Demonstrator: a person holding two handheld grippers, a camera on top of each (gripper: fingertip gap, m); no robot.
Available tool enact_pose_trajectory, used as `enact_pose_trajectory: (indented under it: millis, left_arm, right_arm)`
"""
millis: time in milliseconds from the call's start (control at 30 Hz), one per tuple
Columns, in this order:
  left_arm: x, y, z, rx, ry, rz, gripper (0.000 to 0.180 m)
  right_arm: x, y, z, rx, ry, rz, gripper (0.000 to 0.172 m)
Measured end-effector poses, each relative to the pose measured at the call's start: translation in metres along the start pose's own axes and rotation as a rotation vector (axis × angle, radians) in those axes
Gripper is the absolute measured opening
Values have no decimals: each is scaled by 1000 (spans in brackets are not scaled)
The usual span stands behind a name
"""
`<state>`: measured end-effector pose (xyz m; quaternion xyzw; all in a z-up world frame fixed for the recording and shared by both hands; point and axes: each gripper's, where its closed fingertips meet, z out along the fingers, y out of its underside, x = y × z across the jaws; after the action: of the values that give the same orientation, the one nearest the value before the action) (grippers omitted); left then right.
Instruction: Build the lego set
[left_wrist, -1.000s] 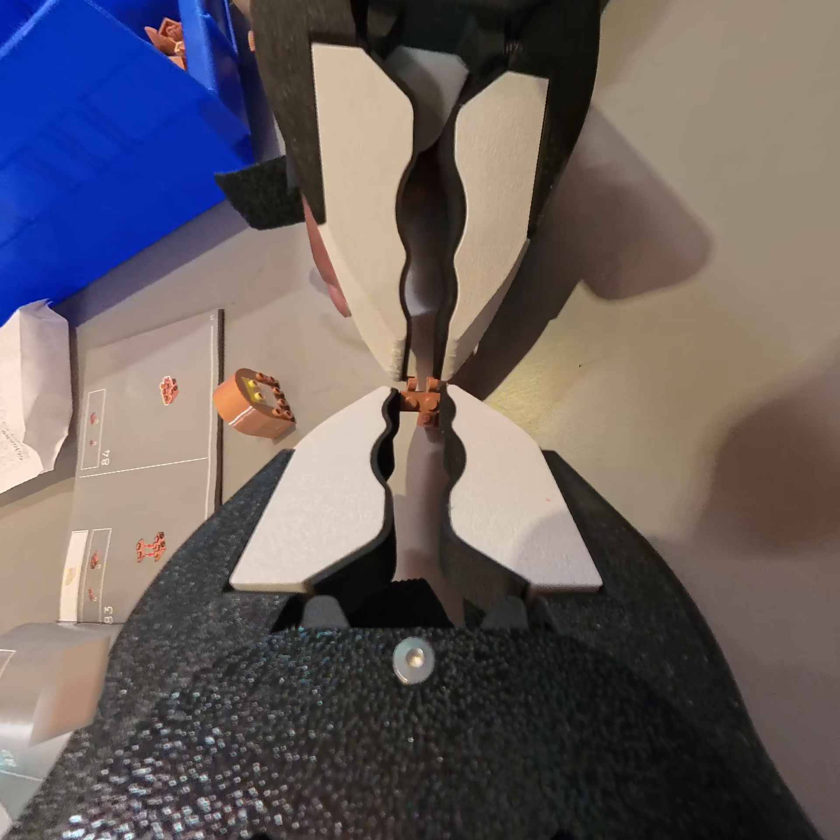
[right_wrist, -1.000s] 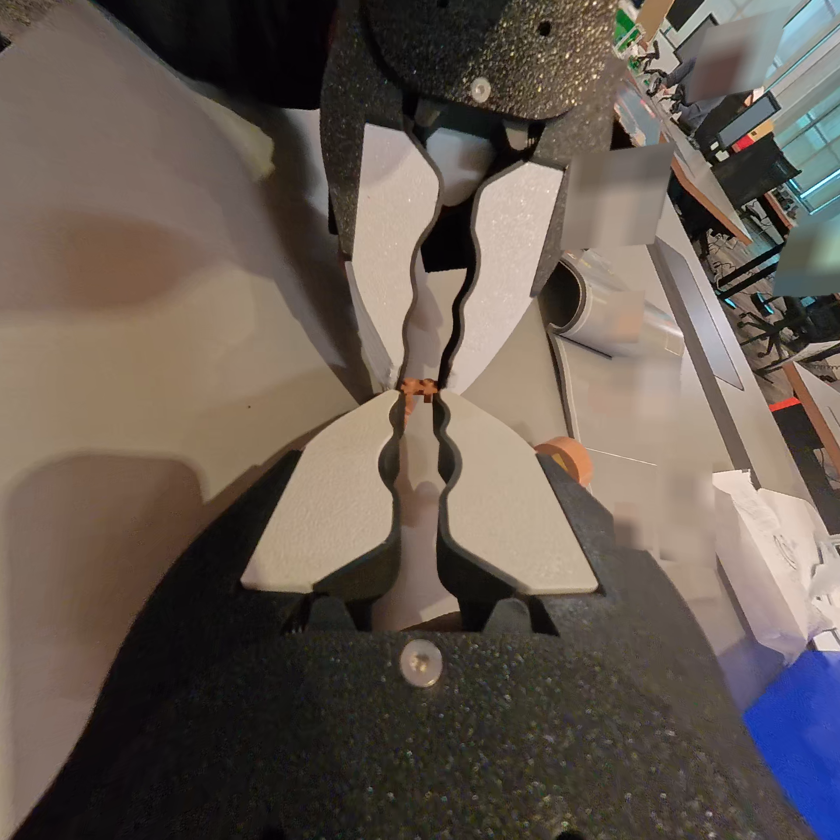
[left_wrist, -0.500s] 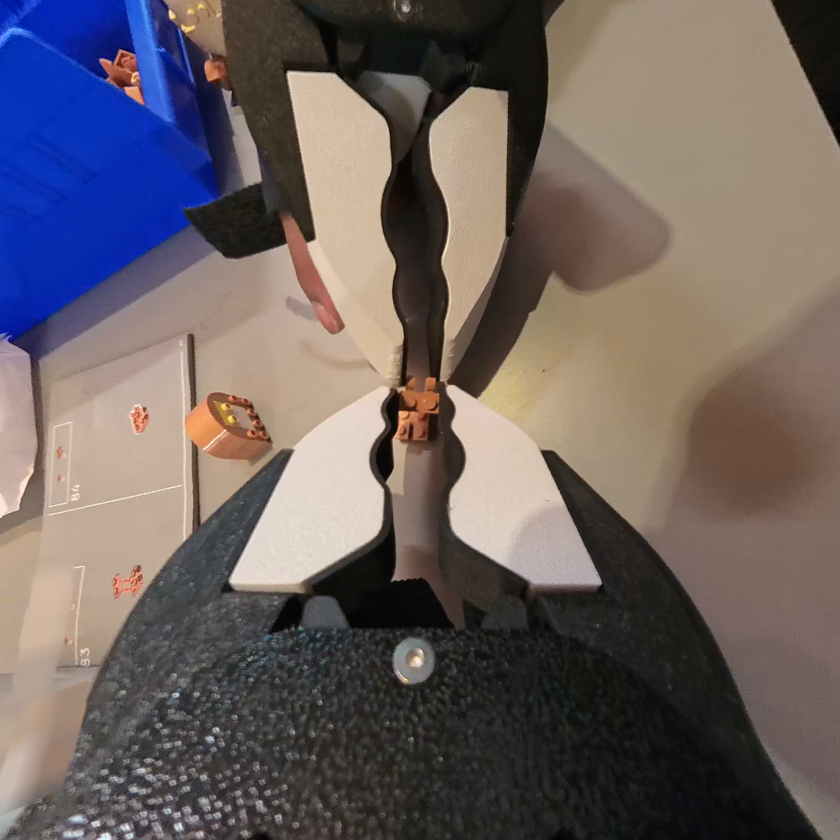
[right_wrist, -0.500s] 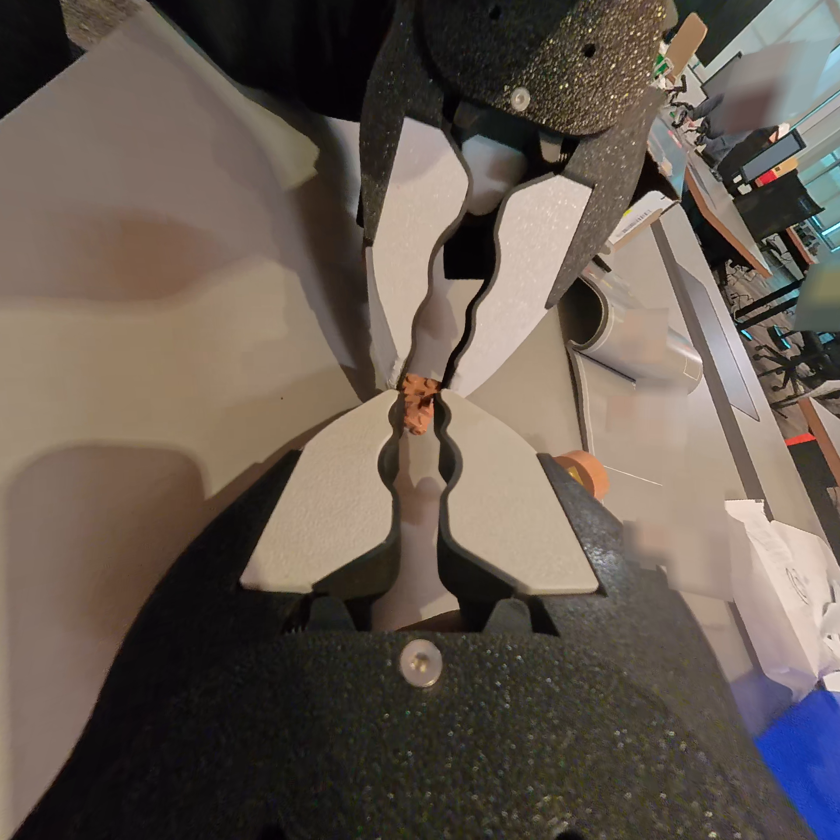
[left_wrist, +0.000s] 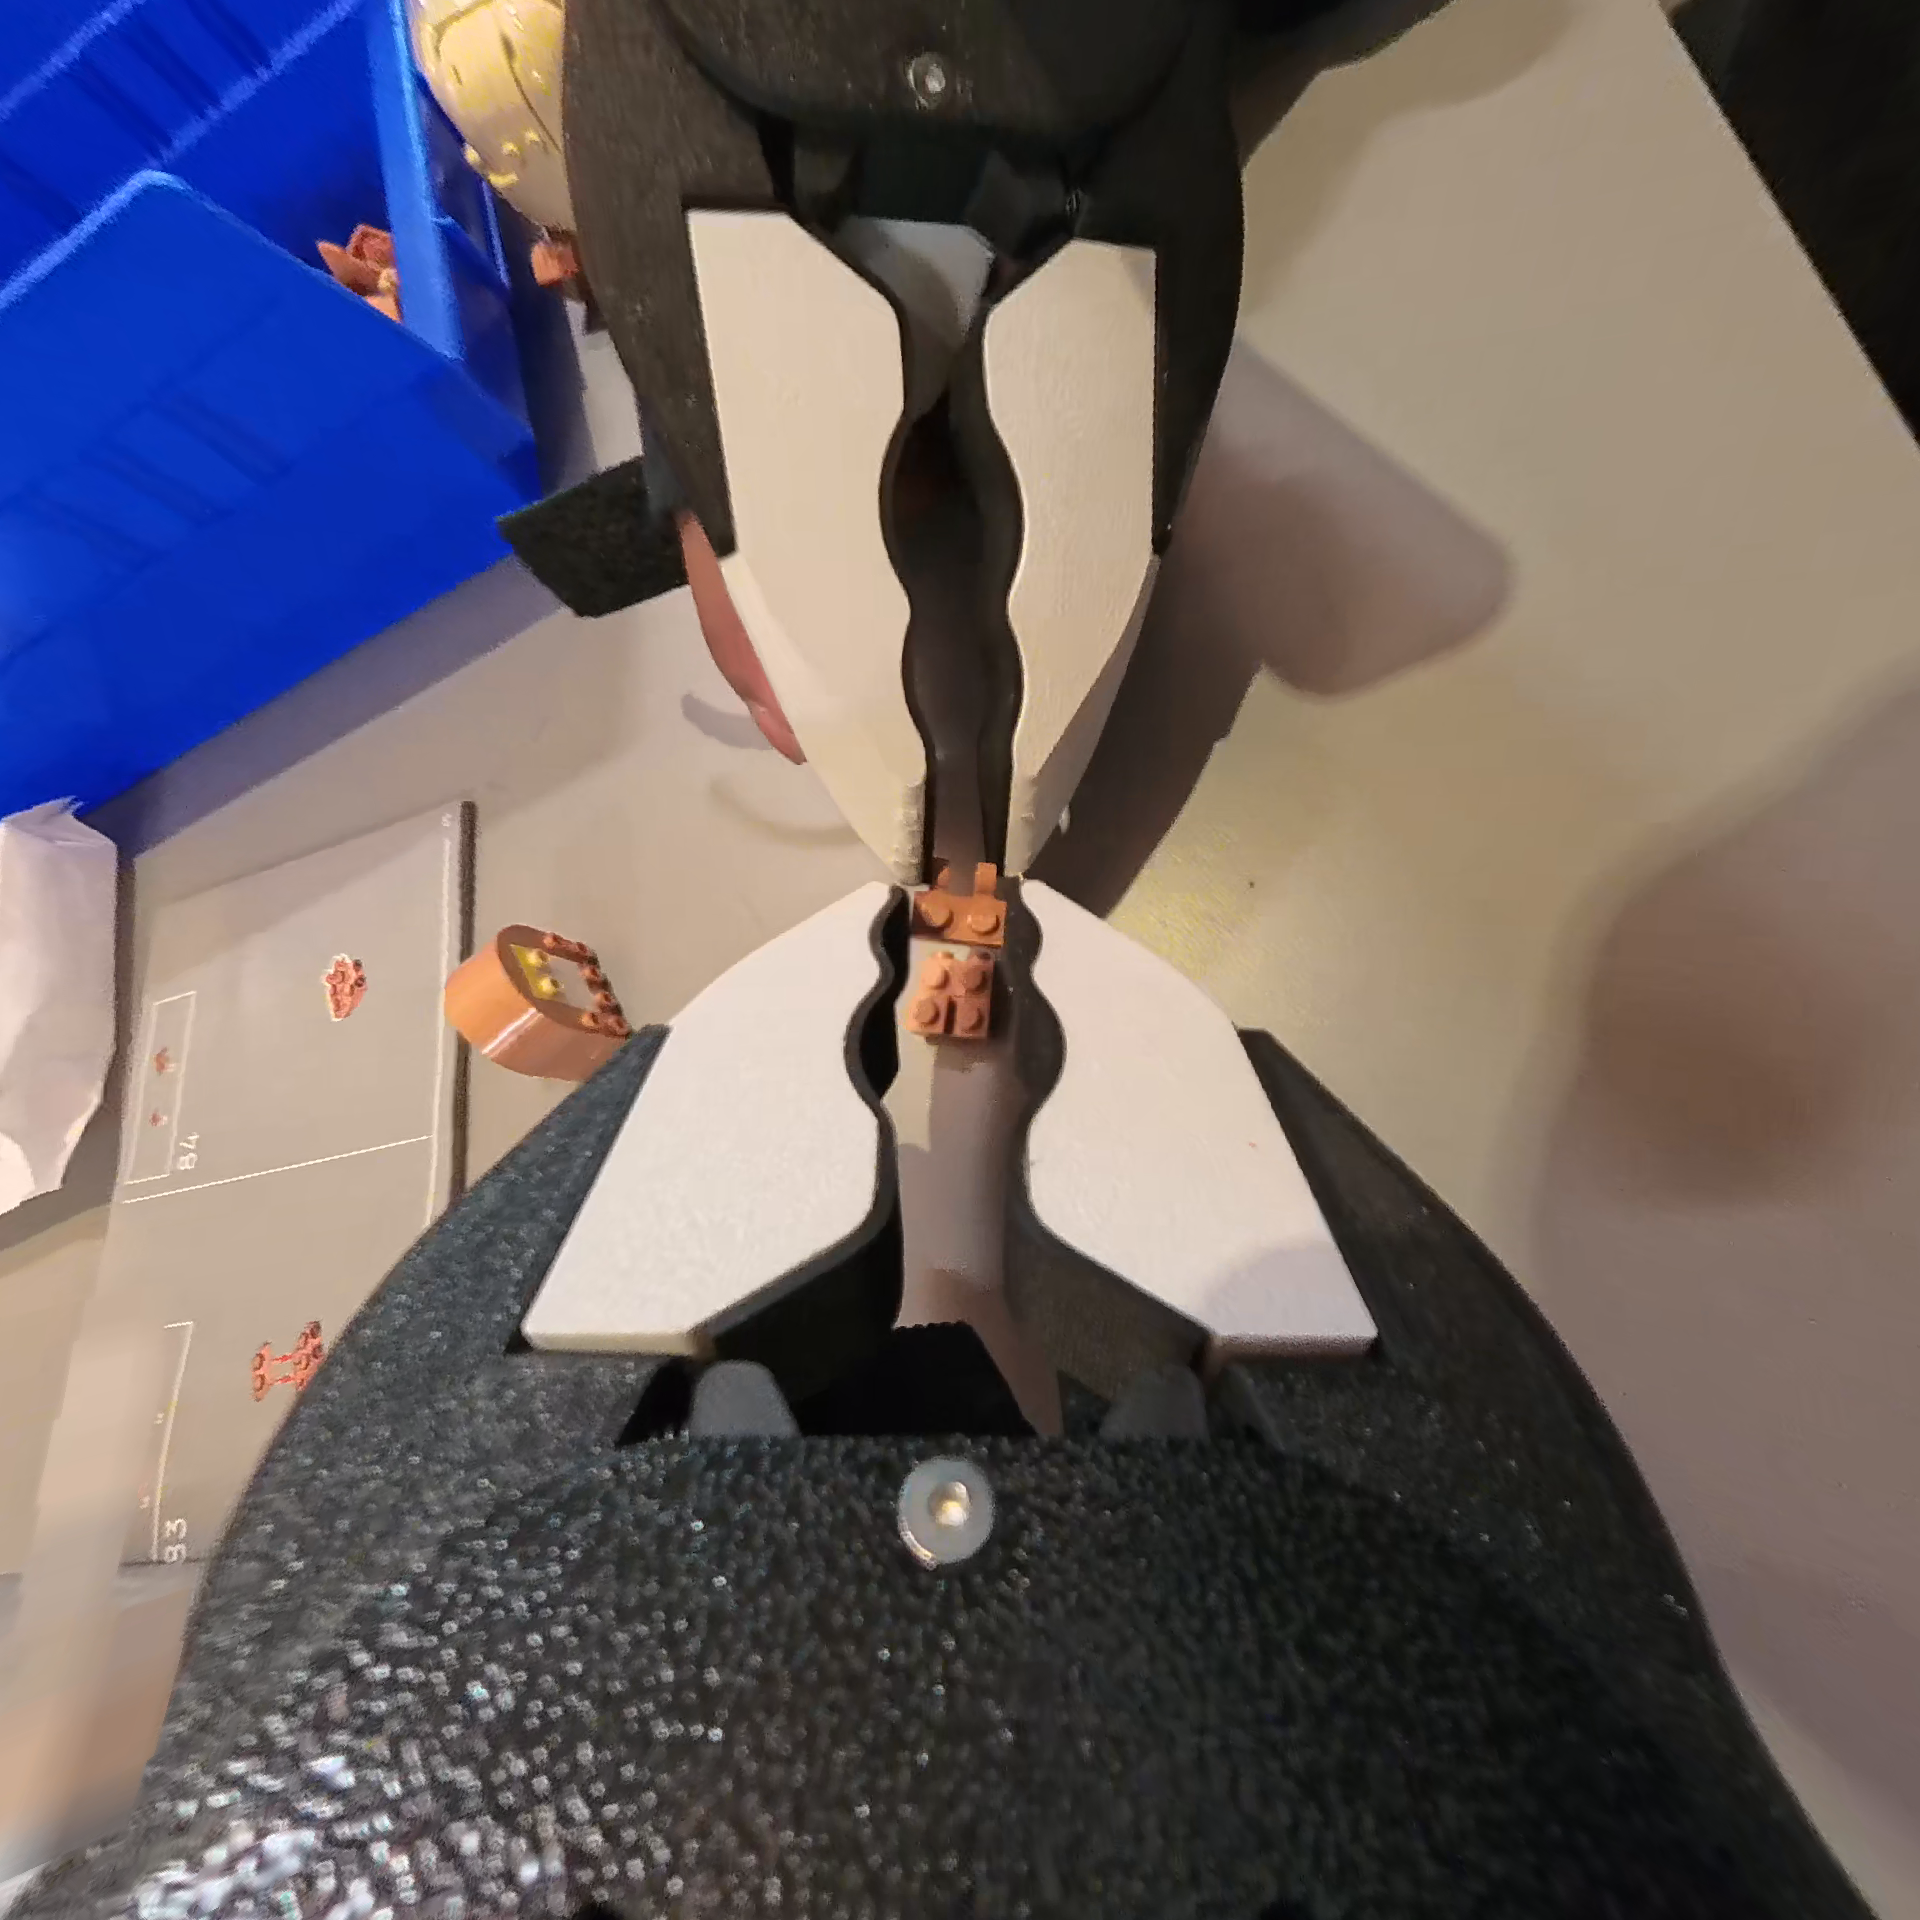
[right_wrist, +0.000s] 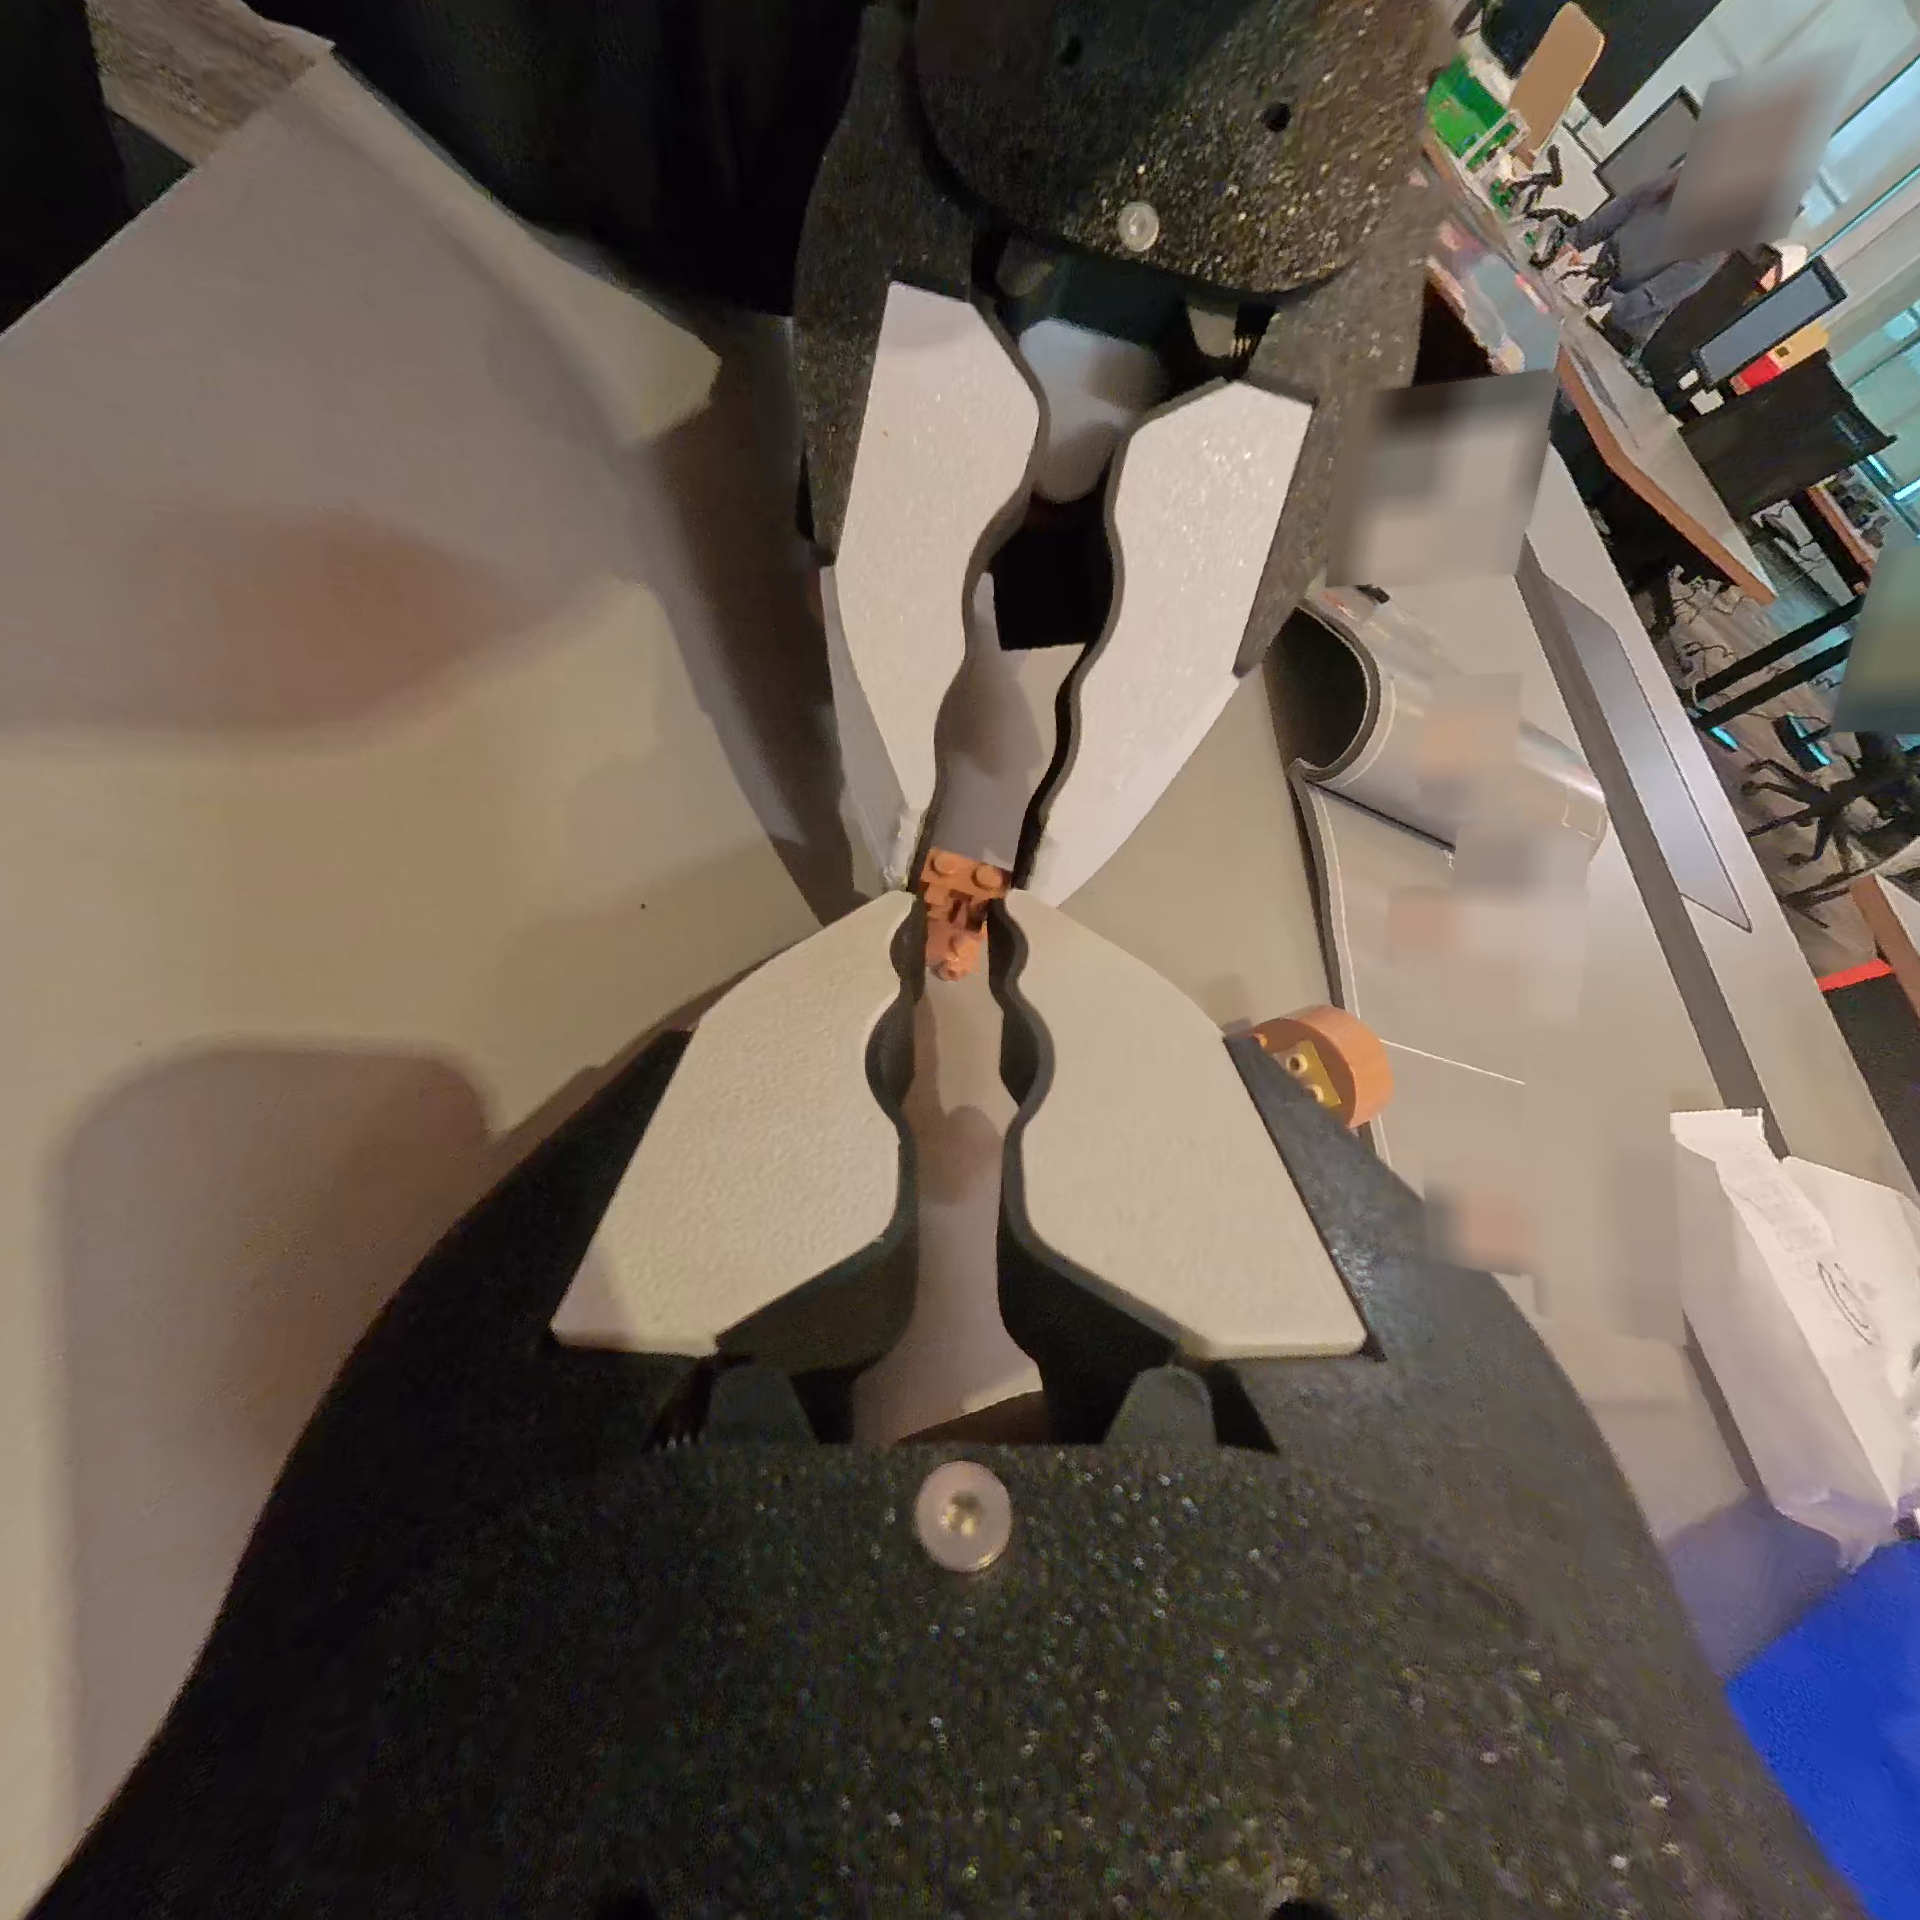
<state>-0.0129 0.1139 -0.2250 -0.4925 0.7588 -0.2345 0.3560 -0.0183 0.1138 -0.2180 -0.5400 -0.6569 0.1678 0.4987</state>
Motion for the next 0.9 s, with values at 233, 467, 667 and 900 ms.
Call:
enact_pose_trajectory:
  millis: [233,467,667,900]
  left_arm:
    - [-11,-2,-6,73,-42,-32,26]
    - [-5,-6,-4,98,-33,17,24]
    - [-3,-11,-3,129,-78,127,21]
    - [4,-17,-1,176,-70,177,14]
  right_arm:
    - [8,-5,-10,68,-5,86,3]
    - [6,-2,-9,39,-6,63,3]
    - [3,-12,-18,126,-45,100,3]
    - [-2,-18,-22,166,-77,102,3]
